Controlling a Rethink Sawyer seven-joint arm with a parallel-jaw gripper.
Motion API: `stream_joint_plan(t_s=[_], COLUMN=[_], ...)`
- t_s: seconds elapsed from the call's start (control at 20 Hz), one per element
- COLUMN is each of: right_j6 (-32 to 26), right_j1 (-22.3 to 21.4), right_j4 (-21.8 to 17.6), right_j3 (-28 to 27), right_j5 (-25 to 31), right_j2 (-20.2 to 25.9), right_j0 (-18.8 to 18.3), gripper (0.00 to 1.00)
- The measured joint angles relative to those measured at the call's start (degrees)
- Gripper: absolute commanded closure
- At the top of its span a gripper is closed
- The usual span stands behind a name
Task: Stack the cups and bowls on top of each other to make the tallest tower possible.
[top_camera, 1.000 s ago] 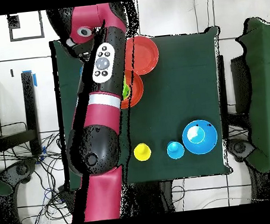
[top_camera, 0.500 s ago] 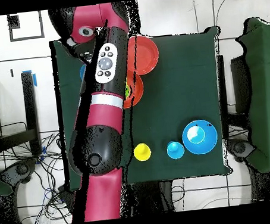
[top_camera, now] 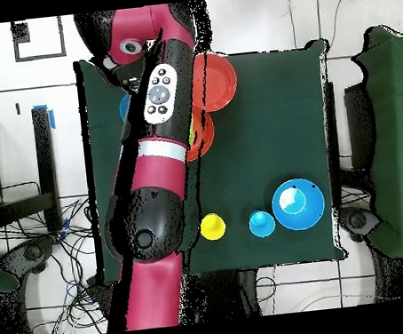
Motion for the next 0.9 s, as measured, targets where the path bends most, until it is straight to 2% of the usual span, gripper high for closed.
stream_joint_plan(t_s=[0.9], right_j6=[0.0], right_j1=[-0.1], right_j4=[-1.3], right_j3=[0.0], right_j5=[0.0], right_j2=[0.4], right_j0=[0.0], gripper=[1.0])
